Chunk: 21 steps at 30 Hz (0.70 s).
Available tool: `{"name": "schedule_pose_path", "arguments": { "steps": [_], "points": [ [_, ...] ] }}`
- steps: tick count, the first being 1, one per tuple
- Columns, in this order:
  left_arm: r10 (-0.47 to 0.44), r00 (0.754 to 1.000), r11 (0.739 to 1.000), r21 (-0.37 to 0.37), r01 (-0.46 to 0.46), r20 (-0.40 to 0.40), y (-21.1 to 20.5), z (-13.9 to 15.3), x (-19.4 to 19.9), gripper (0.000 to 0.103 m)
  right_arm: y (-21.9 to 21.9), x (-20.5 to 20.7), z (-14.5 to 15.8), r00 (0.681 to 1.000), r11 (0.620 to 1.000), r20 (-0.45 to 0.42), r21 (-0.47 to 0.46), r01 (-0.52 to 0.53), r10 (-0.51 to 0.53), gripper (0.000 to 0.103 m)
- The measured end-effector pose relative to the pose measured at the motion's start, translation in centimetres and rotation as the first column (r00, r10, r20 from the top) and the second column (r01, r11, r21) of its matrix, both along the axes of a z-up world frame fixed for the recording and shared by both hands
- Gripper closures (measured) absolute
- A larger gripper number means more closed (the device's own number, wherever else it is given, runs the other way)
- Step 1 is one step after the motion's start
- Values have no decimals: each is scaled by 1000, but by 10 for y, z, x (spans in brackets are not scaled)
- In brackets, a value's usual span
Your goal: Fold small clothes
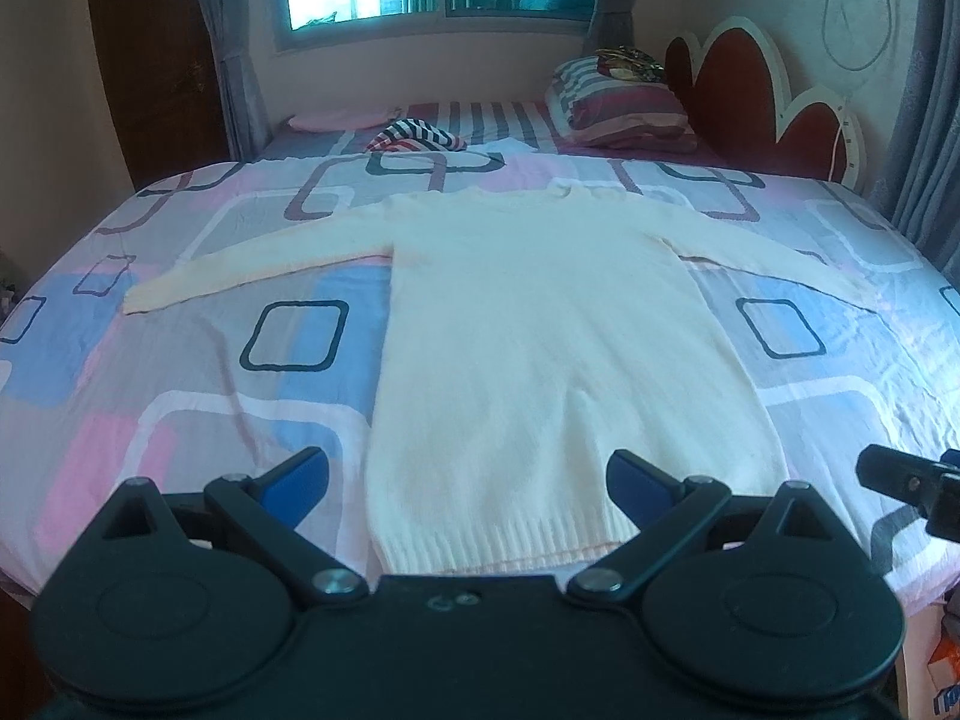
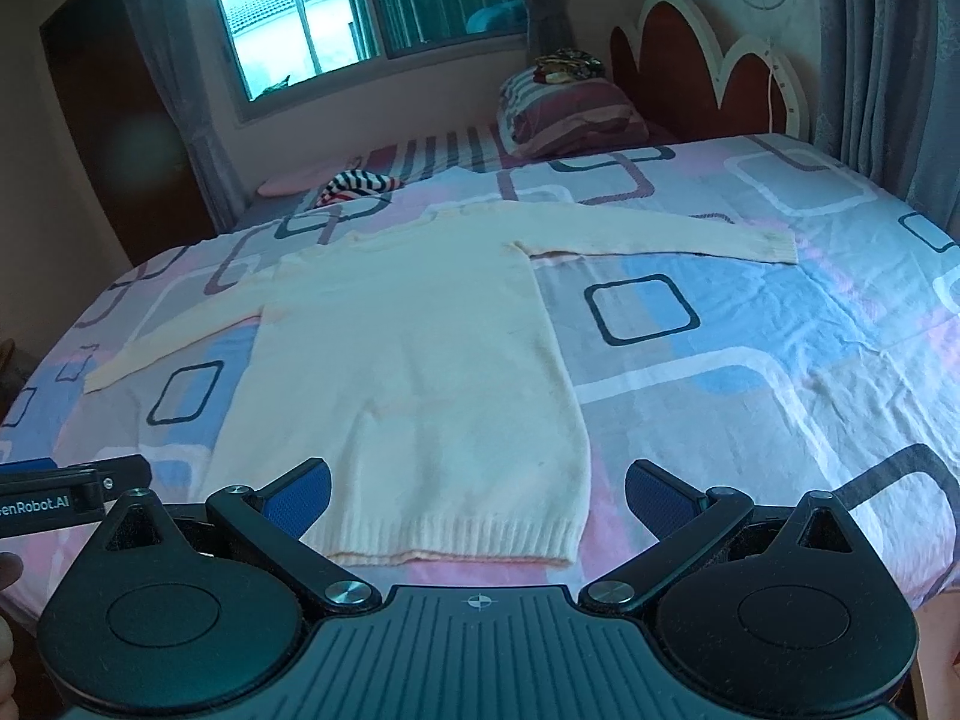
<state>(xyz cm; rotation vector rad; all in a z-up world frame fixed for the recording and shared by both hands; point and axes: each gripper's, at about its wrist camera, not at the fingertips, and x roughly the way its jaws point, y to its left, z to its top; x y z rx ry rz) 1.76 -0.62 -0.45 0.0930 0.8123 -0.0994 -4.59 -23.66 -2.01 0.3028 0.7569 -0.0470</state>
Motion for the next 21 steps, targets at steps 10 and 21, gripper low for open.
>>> {"name": "schedule_pose_path", "arguments": {
  "steps": [10,21],
  "points": [
    [21,1000,1000,-1,-21,-13,-3,-11,41,4,-19,35,-6,999,999,21,1,40,-40,0],
    [42,999,999,4,-42,-32,-12,-18,91,4,-35,86,-17,999,999,-4,21,46,-46,0]
  ]
}}
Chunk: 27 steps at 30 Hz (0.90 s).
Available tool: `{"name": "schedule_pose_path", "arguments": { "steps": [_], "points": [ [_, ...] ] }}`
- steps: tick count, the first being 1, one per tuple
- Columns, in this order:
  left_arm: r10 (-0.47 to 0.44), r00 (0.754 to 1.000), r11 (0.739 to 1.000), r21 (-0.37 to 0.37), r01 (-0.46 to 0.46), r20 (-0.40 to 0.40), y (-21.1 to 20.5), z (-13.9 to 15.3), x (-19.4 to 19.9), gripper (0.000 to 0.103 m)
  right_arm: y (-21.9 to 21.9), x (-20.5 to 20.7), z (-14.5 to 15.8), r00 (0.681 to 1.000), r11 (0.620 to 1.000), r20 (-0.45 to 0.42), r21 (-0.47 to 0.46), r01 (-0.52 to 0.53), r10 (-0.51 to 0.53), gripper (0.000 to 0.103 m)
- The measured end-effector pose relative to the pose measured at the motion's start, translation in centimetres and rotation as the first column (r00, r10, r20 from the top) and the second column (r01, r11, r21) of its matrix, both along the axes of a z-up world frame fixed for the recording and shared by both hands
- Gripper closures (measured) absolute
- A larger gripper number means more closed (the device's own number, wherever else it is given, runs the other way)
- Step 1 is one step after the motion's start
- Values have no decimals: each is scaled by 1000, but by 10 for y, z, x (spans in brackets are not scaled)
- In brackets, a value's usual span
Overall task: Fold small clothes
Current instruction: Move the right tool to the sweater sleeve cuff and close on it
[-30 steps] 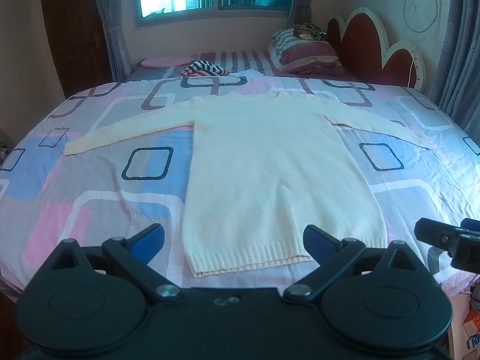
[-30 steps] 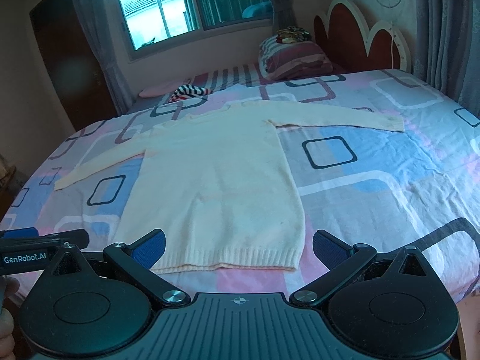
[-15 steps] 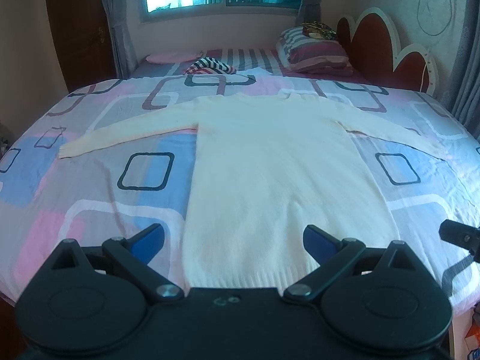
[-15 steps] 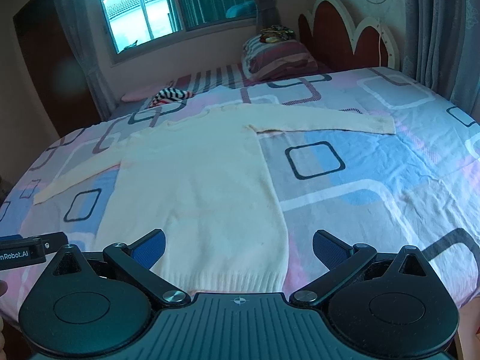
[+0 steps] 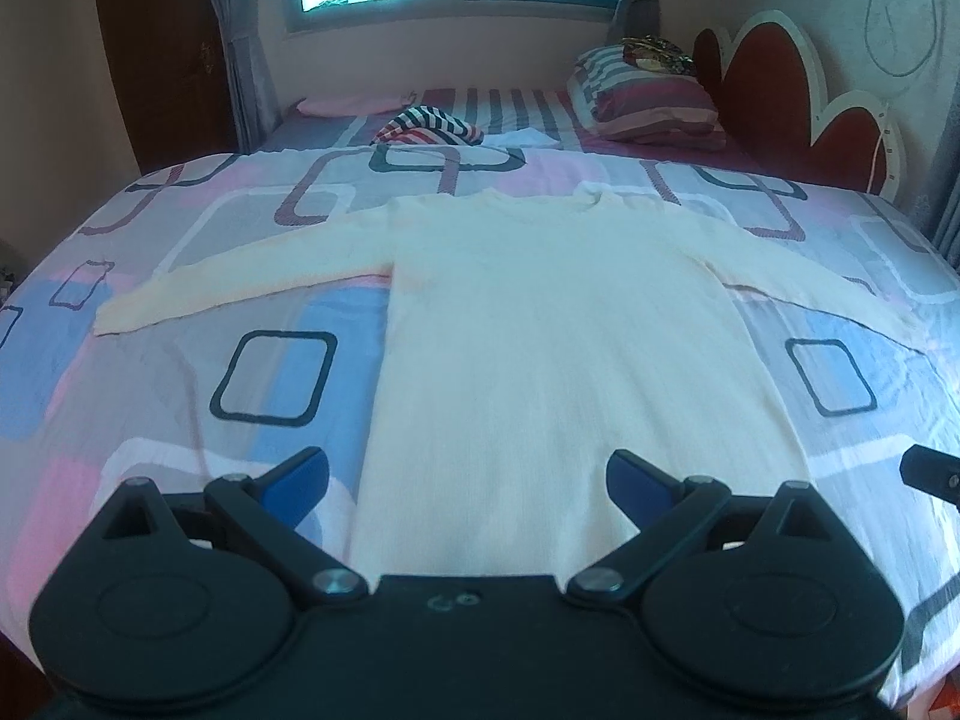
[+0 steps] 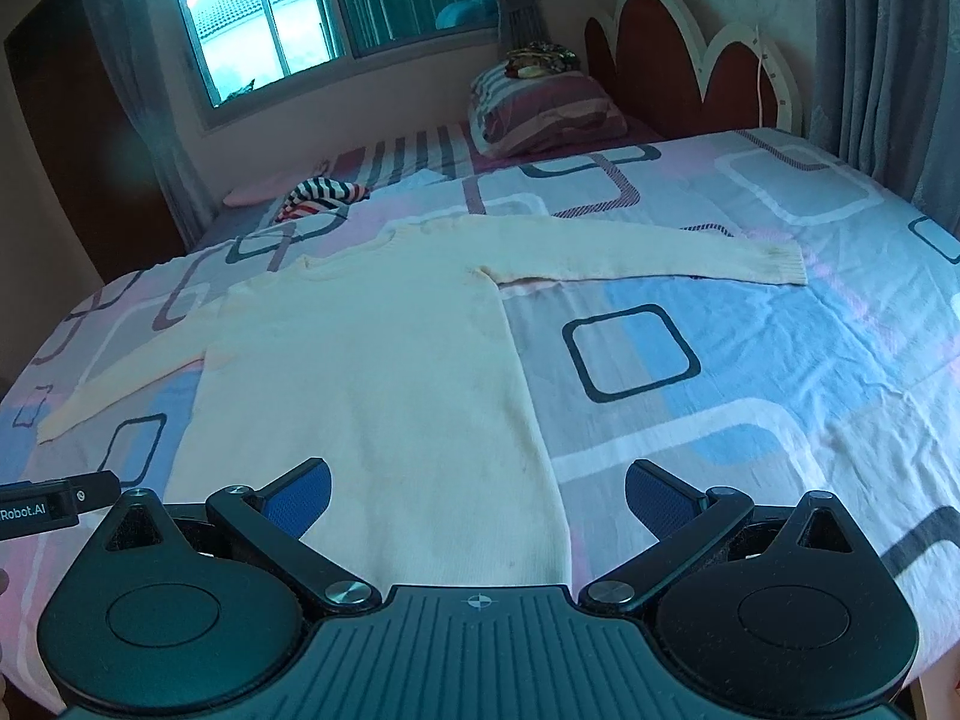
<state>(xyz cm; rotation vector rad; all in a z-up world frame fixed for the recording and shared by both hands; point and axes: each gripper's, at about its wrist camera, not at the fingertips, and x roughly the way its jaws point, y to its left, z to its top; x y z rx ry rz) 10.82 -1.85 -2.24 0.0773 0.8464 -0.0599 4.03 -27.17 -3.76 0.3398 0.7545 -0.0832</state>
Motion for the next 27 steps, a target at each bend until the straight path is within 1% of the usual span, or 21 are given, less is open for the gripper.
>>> {"name": "schedule_pose_path", "arguments": {
  "steps": [7,15,19,22,24,27],
  "points": [
    [34,999,999,-18,-34,-12,-6,-1,34,4,-18,32,-1,1000,1000,-2,-2,6,-6,0],
    [87,996,996,-8,-87,-6,-17,-10,77,4,-61,72,-14,998,998,-2,21,64,-64,0],
    [96,995,995,-30,-97,-38,-21,-22,98,4,-83,93,-24,996,996,-8,11,87,-87,0],
    [96,993,994,-50,-100,-72,-26,-32,113,4,-102,109,-36,994,994,-30,16,105,-105,0],
    [98,992,994,-46,-102,-80,-30,-38,120,4,-117,118,-44,992,992,-41,15,124,-123,0],
    [95,992,995,-18,-96,-84,-39,-47,130,4,-138,131,-59,987,989,-56,7,148,-148,1]
  ]
}}
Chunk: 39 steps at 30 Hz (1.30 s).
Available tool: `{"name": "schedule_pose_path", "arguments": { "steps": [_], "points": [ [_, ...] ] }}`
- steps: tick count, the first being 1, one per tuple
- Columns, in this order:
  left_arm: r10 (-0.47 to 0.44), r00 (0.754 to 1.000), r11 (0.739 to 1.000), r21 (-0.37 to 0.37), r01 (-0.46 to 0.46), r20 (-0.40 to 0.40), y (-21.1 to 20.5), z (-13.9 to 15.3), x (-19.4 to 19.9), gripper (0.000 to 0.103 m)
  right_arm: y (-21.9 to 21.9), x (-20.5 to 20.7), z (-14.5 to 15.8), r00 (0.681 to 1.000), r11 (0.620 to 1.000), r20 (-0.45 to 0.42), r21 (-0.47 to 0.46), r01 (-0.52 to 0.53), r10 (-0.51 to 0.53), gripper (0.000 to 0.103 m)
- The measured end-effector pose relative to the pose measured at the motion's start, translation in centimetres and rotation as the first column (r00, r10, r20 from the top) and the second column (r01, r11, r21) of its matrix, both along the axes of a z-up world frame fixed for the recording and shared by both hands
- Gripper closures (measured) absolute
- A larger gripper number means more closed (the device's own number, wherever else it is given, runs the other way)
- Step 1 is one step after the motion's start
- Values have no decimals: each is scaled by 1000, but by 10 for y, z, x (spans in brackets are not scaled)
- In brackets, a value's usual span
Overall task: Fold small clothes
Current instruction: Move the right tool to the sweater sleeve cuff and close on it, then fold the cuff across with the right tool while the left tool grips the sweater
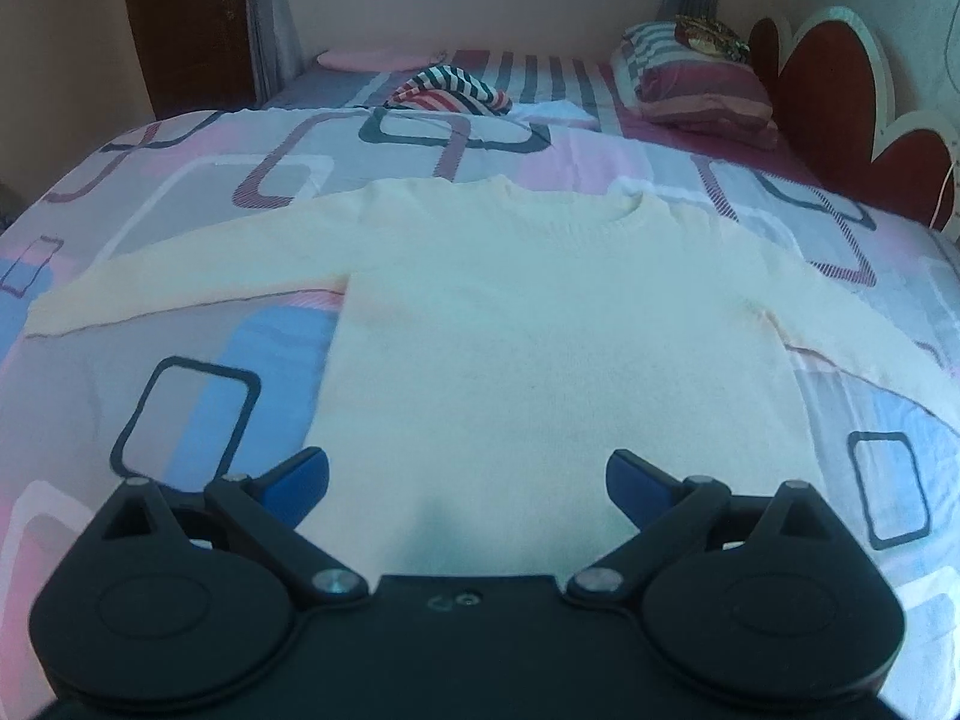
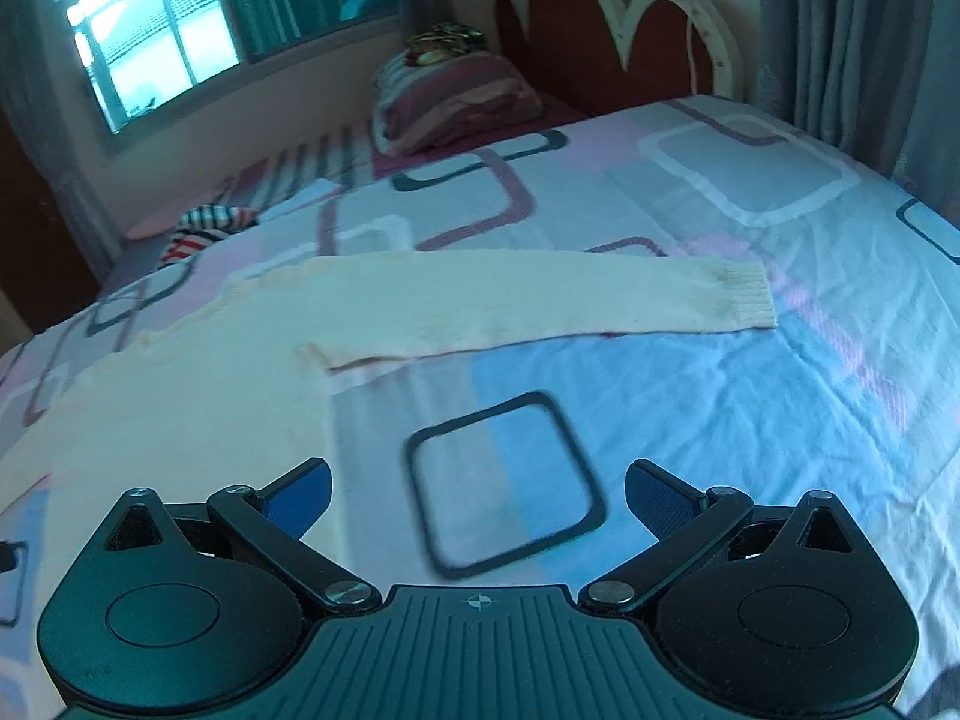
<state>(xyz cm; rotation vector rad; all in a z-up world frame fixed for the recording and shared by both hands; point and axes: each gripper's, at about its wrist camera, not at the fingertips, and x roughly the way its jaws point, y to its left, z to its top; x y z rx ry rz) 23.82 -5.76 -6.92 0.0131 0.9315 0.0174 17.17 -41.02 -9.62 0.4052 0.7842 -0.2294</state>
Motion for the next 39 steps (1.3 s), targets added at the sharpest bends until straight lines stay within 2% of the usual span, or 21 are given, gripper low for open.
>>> {"name": "schedule_pose_path", "arguments": {
  "steps": [5,6,7,8,11,16,20,23,26,27,31,32,34,39],
  "points": [
    [-5,1000,1000,23,5,-17,-11,-14,18,4,-38,24,-28,998,998,-28,31,58,-58,1],
    [-2,1000,1000,26,3,-22,-13,-17,22,4,-45,28,-33,997,997,-35,34,74,-73,7],
    [1,1000,1000,29,0,-28,-15,-20,26,4,-50,32,-39,996,996,-43,36,84,-83,19],
    [3,1000,999,32,-2,-31,-16,-22,30,4,-57,38,-45,994,995,-58,44,94,-91,21],
    [-4,999,999,50,6,-37,-22,-29,40,4,-75,49,-62,987,988,-98,78,132,-124,21],
    [-18,999,997,79,21,-40,-31,-39,53,4,-100,61,-83,977,982,-135,66,177,-167,22],
    [-27,998,996,82,30,-49,-34,-45,63,4,-126,67,-98,962,962,-140,105,251,-235,24],
    [-28,998,995,93,33,-55,-36,-47,67,4,-143,75,-98,950,945,-111,123,303,-291,36],
    [-30,998,994,99,35,-51,-36,-47,69,4,-162,83,-100,926,913,-87,157,376,-367,49],
    [-33,998,994,99,37,-47,-36,-47,69,4,-167,86,-100,920,907,-78,157,392,-384,56],
    [-42,999,994,103,45,-32,-35,-48,69,4,-180,94,-101,911,902,-55,128,412,-408,86],
    [-42,999,994,102,45,-35,-34,-48,70,4,-181,96,-102,914,905,-48,124,407,-404,88],
    [-43,998,994,98,47,-42,-32,-49,71,4,-183,98,-102,916,906,-31,137,400,-400,99],
    [-70,998,995,76,70,-11,-26,-43,73,6,-174,100,-88,932,925,38,140,353,-361,101]
  ]
}}
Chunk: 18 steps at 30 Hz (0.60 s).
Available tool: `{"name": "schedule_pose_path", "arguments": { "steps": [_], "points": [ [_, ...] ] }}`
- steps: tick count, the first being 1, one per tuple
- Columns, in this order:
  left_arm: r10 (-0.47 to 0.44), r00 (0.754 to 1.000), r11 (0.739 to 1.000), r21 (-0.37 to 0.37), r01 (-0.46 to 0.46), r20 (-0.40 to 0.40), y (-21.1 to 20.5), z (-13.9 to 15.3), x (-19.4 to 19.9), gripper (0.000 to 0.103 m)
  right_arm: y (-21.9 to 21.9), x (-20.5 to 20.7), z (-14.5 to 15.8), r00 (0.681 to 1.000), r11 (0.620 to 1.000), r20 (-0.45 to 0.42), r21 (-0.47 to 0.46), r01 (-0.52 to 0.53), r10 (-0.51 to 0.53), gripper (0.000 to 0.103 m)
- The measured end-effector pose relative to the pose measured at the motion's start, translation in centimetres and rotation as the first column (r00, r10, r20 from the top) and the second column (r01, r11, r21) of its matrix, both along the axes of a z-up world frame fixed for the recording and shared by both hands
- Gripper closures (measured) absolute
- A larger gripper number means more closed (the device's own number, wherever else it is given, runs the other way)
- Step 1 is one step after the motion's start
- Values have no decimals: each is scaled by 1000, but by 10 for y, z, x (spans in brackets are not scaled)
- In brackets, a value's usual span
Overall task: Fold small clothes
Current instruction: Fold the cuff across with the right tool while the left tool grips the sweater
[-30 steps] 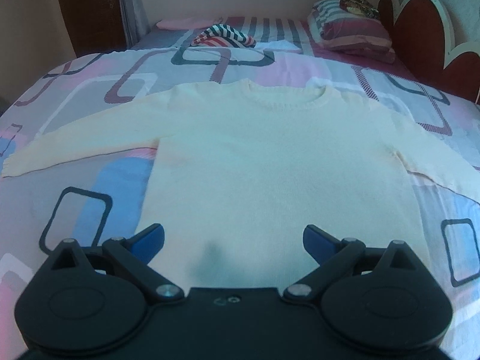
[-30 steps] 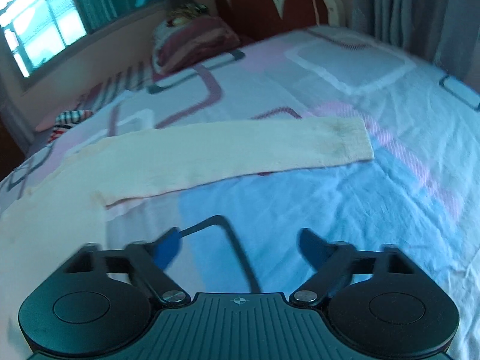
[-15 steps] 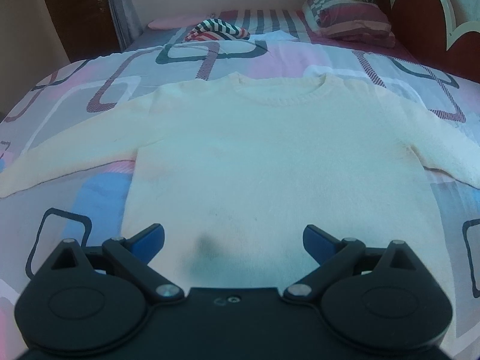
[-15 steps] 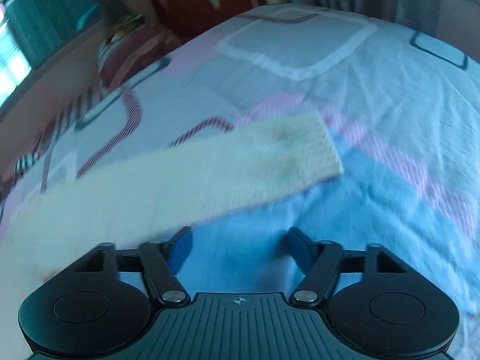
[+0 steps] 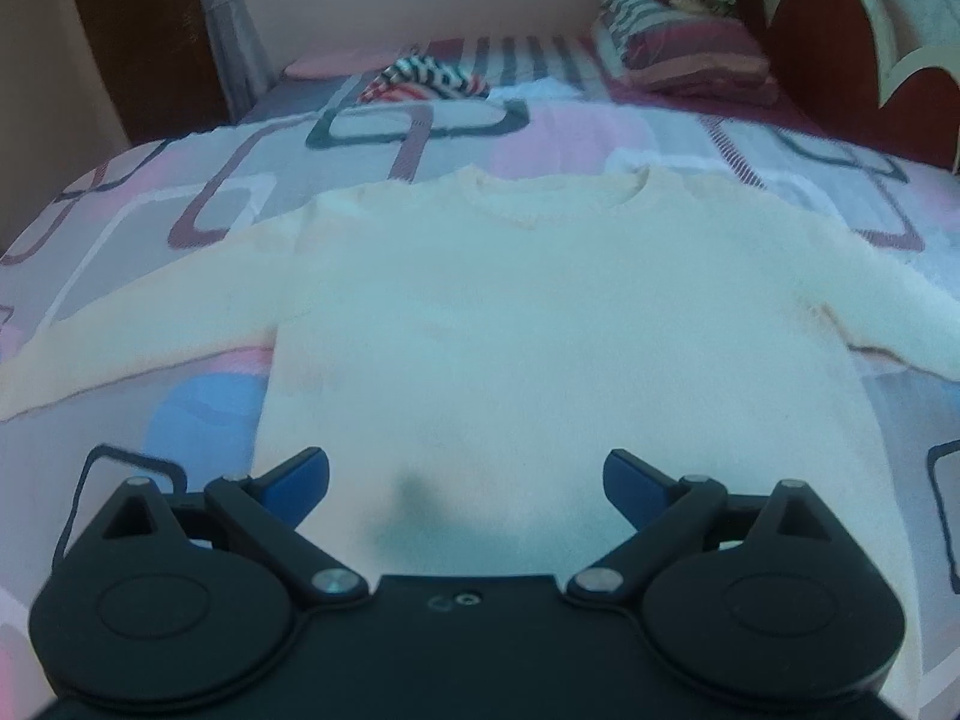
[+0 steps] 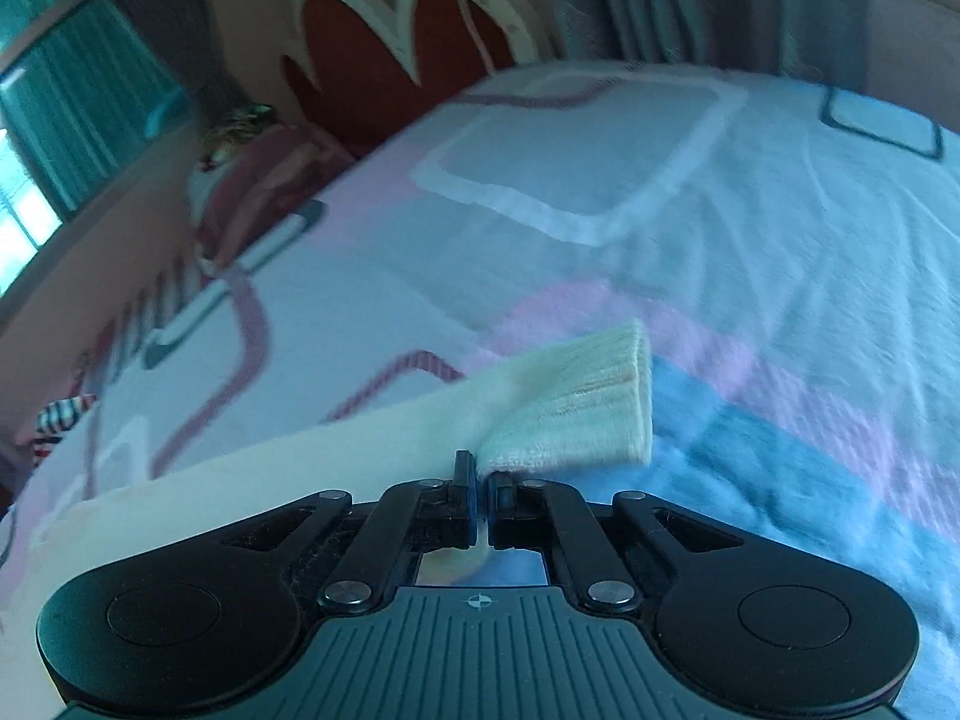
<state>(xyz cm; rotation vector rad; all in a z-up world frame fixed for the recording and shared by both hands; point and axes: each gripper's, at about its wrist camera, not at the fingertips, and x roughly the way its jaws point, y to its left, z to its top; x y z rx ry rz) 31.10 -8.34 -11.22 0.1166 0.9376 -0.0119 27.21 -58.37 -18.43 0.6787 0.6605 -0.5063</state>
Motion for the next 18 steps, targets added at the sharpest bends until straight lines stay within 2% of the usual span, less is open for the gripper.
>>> {"name": "schedule_pose_path", "arguments": {
  "steps": [4,7,10,13,18],
  "points": [
    [7,1000,999,-51,-6,21,11,9,0,7,31,15,27,993,994,73,-55,-91,95,101],
    [12,999,999,-40,-10,42,18,16,-1,7,71,34,52,969,976,132,-93,-198,209,101],
    [24,998,999,-35,-22,57,30,21,0,7,125,56,71,921,937,178,-100,-334,347,101],
    [47,997,998,-40,-44,67,45,23,2,7,193,78,78,854,875,193,-98,-474,484,101],
    [73,994,995,-79,-67,78,72,19,14,7,293,103,60,753,766,148,-56,-641,641,101]
  ]
}}
